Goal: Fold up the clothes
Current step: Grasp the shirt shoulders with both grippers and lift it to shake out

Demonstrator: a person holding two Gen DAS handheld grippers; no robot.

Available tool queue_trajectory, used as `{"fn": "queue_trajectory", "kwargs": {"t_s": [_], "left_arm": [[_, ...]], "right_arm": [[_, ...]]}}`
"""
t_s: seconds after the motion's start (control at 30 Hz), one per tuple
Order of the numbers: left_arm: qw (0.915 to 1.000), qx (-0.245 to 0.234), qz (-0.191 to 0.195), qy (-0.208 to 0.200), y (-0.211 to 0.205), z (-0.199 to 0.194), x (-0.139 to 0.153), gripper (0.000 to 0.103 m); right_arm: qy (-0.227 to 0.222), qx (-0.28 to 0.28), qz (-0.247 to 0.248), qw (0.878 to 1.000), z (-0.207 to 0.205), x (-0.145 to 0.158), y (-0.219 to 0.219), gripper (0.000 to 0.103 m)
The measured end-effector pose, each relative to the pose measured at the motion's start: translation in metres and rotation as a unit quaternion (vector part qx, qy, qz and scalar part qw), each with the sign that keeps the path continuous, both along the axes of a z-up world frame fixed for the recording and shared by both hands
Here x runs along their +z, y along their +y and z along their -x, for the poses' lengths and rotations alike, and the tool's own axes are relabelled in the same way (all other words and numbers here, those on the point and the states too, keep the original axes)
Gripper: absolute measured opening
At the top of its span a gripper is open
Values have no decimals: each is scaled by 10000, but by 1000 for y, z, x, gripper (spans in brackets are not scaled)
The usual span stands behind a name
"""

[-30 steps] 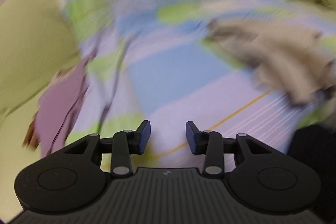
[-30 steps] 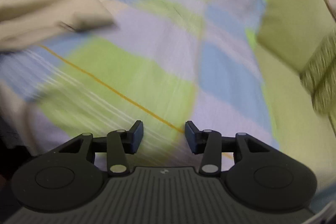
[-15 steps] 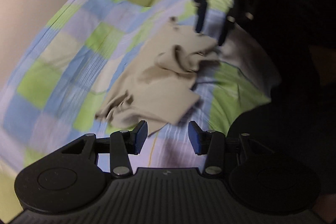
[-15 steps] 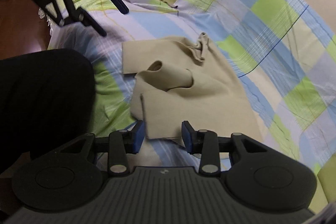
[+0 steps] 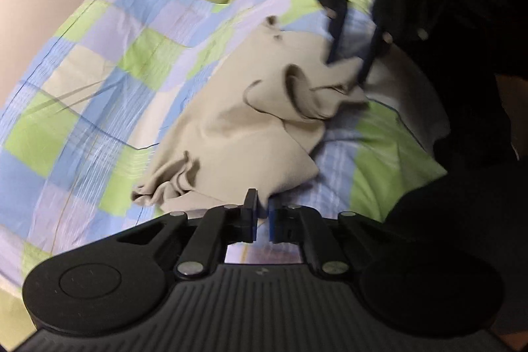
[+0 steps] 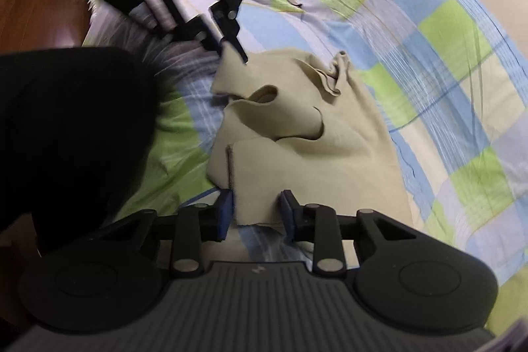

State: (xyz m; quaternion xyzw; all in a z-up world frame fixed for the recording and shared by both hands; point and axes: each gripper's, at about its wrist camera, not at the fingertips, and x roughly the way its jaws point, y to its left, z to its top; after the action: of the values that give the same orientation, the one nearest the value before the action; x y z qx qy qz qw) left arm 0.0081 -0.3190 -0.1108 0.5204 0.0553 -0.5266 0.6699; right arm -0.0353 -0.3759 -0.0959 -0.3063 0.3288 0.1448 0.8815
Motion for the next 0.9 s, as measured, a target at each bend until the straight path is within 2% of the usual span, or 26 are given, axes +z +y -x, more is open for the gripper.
{"fn": "queue_trajectory", "kwargs": {"t_s": [0.03, 0.1, 0.2, 0.3, 0.47, 0.57, 0.67, 0.8, 0.9], "left_arm": [[10000, 26, 54, 57, 1, -1, 4, 5], [9996, 80, 202, 176, 2, -1, 14, 5], [9982, 243, 523, 187, 4, -6, 41, 3], [9930, 570, 1030, 130, -1, -11, 75, 3], [9800, 810, 1819, -17, 8, 3, 140, 3], [9713, 804, 2215, -333, 21, 25, 180, 3], [9591, 838, 2620, -675, 32, 44, 221, 3], [9301, 985, 3312, -1250, 43, 68, 289, 3], [9130, 1089, 3633, -1503, 39, 71, 326, 3]], "right_arm": [[-22, 19, 19, 10000, 1, 2, 1, 4], [-85, 30, 28, 10000, 3, 9, 1, 0], [-372, -184, -68, 9991, 13, 40, -7, 0], [-778, -481, 102, 9958, 19, 71, -20, 0], [-1718, -1016, 556, 9783, 35, 131, -43, 0], [-2258, -1182, 692, 9645, 55, 163, -45, 0], [-2930, -1343, 790, 9433, 84, 203, -42, 0], [-3750, -1580, 907, 9089, 111, 257, -42, 0], [-4259, -1649, 1074, 8831, 122, 294, -45, 0]]}}
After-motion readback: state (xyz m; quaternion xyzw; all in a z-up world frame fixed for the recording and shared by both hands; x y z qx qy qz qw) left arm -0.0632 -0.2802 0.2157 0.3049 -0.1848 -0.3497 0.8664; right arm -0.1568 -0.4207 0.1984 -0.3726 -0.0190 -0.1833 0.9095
